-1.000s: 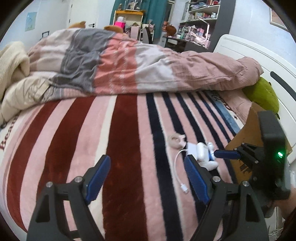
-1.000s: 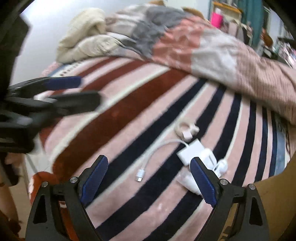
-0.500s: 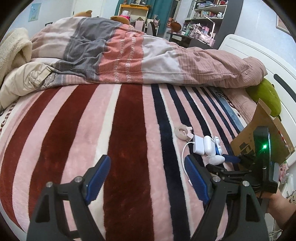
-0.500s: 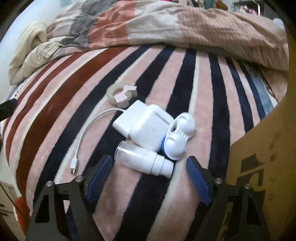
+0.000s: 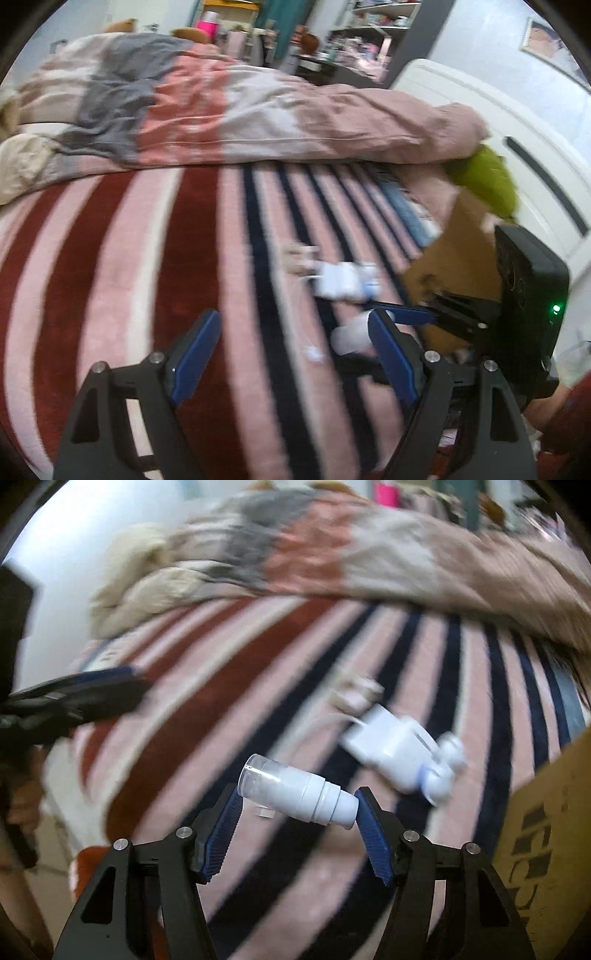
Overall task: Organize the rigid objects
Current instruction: 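Carry the small white bottle into the cardboard box and release it, then move the right gripper to the white charger cable plug, then grasp the white charger adapter with the right gripper, then carry the charger and cable into the cardboard box and release, then move the right gripper to the clear tape roll and grasp it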
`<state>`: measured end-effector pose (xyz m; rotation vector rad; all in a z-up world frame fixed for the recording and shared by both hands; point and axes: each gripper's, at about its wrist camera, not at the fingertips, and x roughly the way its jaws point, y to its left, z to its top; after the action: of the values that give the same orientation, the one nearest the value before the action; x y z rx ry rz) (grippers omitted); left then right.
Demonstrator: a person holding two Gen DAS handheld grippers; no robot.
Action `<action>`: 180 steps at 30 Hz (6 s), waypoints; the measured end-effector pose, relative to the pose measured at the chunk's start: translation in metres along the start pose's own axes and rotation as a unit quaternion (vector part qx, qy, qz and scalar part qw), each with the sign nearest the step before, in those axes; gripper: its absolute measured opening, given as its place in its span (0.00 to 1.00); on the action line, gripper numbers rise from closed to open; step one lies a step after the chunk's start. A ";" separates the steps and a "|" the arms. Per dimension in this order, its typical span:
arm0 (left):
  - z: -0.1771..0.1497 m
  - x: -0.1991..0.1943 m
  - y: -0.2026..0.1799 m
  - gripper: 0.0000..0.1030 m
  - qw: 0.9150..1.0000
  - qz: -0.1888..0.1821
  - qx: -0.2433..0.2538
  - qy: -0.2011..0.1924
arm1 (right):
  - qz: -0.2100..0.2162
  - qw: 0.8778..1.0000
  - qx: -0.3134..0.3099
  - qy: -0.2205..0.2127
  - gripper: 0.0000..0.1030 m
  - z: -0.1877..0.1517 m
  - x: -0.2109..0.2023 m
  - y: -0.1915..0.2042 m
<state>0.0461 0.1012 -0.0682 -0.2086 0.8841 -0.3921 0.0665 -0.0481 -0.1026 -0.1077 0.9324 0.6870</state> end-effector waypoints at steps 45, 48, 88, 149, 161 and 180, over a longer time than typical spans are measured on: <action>0.077 0.032 -0.192 0.69 0.985 -0.106 0.134 0.034 | -0.106 0.987 -0.029 -0.115 0.99 -0.021 -0.179 -0.095; 0.071 0.012 -0.162 0.71 0.989 -0.076 0.124 0.014 | -0.082 0.987 -0.054 -0.128 1.00 -0.011 -0.177 -0.069; -0.023 -0.019 0.041 0.71 0.998 0.047 -0.031 -0.014 | 0.096 0.990 -0.095 0.048 0.06 -0.017 0.048 0.049; 0.074 0.050 -0.218 0.09 0.975 -0.135 0.171 0.037 | -0.080 0.982 0.021 -0.171 0.22 0.016 -0.192 -0.119; 0.062 0.107 -0.268 0.08 0.963 -0.132 0.208 0.108 | -0.114 0.985 0.077 -0.102 0.22 -0.034 -0.189 -0.176; 0.061 -0.011 -0.127 0.61 0.997 -0.022 0.080 -0.012 | -0.076 0.993 0.019 -0.093 0.36 0.002 -0.171 -0.097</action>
<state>0.0569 -0.0089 0.0199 -0.0857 0.8206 -0.4975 0.0561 -0.2090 0.0106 -0.0789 0.7493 0.5281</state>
